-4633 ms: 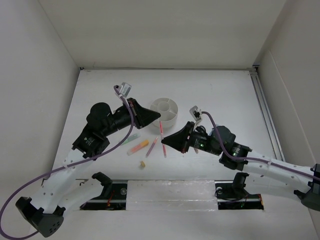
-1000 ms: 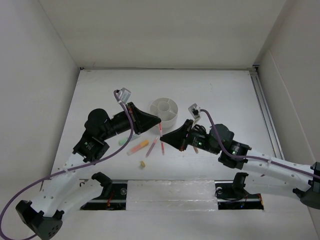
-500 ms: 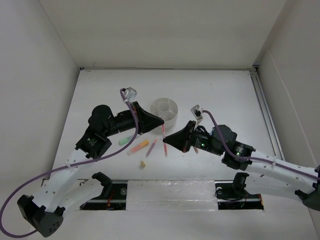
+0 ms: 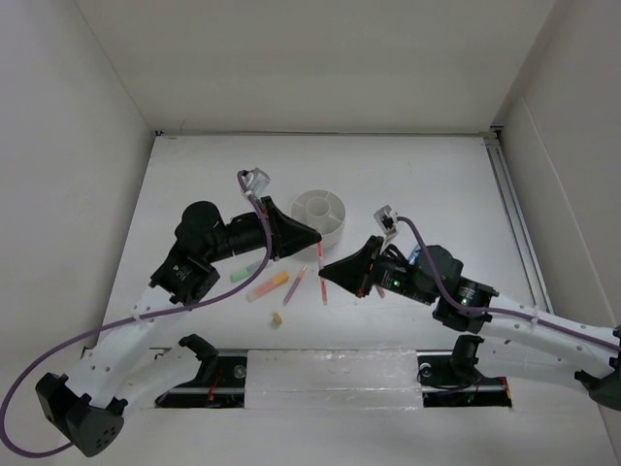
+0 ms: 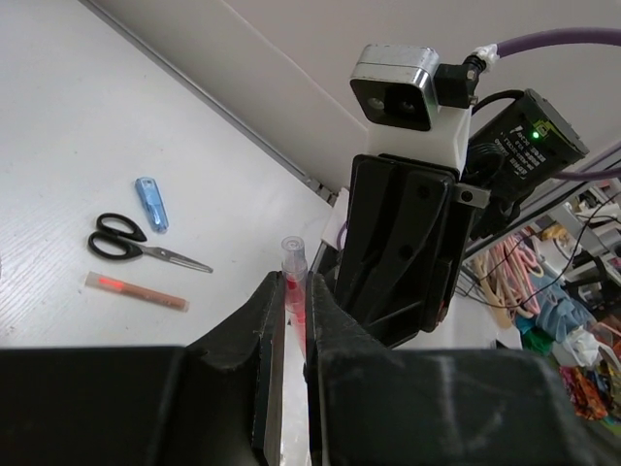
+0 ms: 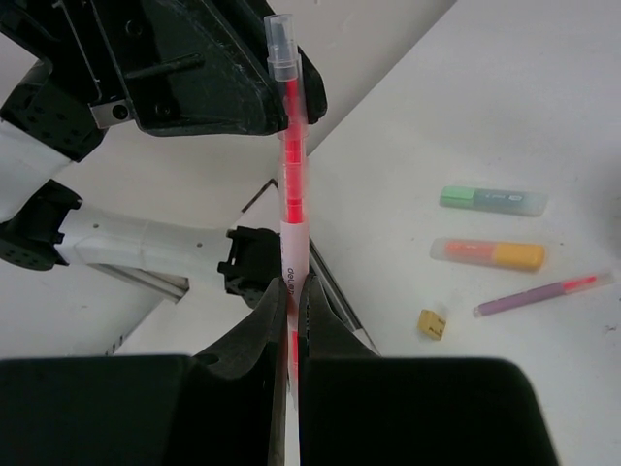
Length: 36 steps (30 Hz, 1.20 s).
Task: Sort the stationery into containers
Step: Cap the pen
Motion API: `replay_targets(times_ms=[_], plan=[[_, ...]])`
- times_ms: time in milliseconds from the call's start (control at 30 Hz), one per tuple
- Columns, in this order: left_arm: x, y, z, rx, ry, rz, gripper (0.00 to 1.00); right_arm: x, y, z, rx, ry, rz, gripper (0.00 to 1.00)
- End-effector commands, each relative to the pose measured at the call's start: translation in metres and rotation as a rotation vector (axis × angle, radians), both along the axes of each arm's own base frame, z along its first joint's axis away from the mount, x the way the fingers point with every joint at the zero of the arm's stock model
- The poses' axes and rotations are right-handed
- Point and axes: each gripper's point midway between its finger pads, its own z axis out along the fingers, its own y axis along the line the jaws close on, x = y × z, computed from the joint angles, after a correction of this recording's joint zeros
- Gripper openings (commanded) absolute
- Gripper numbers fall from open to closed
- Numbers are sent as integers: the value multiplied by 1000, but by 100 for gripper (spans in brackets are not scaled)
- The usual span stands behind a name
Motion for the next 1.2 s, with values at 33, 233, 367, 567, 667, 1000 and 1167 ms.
replay_targets(times_ms=[33, 233, 367, 567, 667, 1000, 1167], plan=[[-12, -4, -14, 23, 56, -65, 0, 9, -16, 75, 253, -119, -84, 0], [-9, -3, -12, 0, 132, -41, 0, 12, -14, 73, 248, -125, -96, 0], [-5, -1, -11, -7, 161, -5, 0, 12, -15, 73, 266, -133, -96, 0], [5, 5, -10, -7, 205, 79, 0, 12, -17, 73, 284, -140, -106, 0], [9, 8, -10, -5, 197, 108, 0, 10, -20, 79, 302, -148, -105, 0], [8, 9, -21, 13, 182, 104, 0, 14, -20, 78, 325, -125, -122, 0], [15, 16, -24, 27, 151, 170, 0, 13, -27, 78, 341, -119, -133, 0]])
